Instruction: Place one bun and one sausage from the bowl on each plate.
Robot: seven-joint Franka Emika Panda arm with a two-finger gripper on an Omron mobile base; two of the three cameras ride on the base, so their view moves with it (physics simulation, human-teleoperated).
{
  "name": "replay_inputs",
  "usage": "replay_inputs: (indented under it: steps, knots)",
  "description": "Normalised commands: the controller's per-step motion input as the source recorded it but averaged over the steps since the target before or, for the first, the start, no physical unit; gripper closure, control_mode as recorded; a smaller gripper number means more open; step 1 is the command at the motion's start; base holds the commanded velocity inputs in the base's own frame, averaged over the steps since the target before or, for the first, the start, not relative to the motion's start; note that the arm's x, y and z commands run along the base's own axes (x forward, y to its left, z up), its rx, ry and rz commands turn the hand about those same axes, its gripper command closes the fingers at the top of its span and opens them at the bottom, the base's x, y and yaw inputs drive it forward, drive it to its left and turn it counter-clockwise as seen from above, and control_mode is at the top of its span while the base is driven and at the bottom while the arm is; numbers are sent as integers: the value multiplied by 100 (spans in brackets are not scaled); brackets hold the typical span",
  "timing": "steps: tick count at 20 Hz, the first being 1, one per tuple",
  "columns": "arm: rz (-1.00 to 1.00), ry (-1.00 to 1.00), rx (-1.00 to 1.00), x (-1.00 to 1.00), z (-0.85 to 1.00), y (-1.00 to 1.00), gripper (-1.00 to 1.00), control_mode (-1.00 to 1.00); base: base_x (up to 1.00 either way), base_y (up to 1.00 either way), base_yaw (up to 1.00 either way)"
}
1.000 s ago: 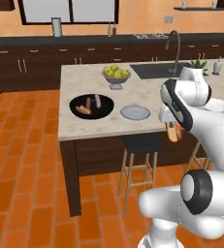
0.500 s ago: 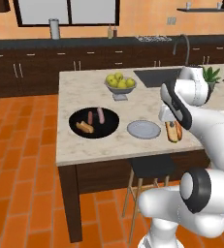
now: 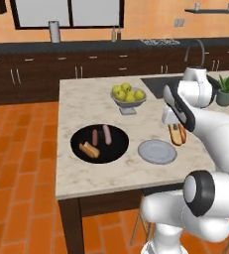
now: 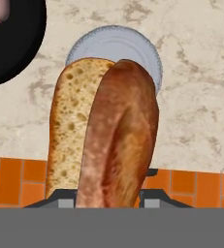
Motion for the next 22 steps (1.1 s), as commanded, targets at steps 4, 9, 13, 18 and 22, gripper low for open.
replay_inputs:
  steps: [4, 9, 13, 18, 22]
  knots:
    - [0, 0, 0, 0, 0, 0, 100, 100, 3, 0, 0]
    - [0, 0, 0, 0, 0, 0, 100, 100, 0, 0, 0]
    - [0, 0, 0, 0, 0, 0, 100, 100, 0, 0, 0]
    - [0, 0, 0, 0, 0, 0, 100, -100, 0, 0, 0]
    - [5, 0, 1, 60, 0, -1, 100, -100, 0, 0, 0]
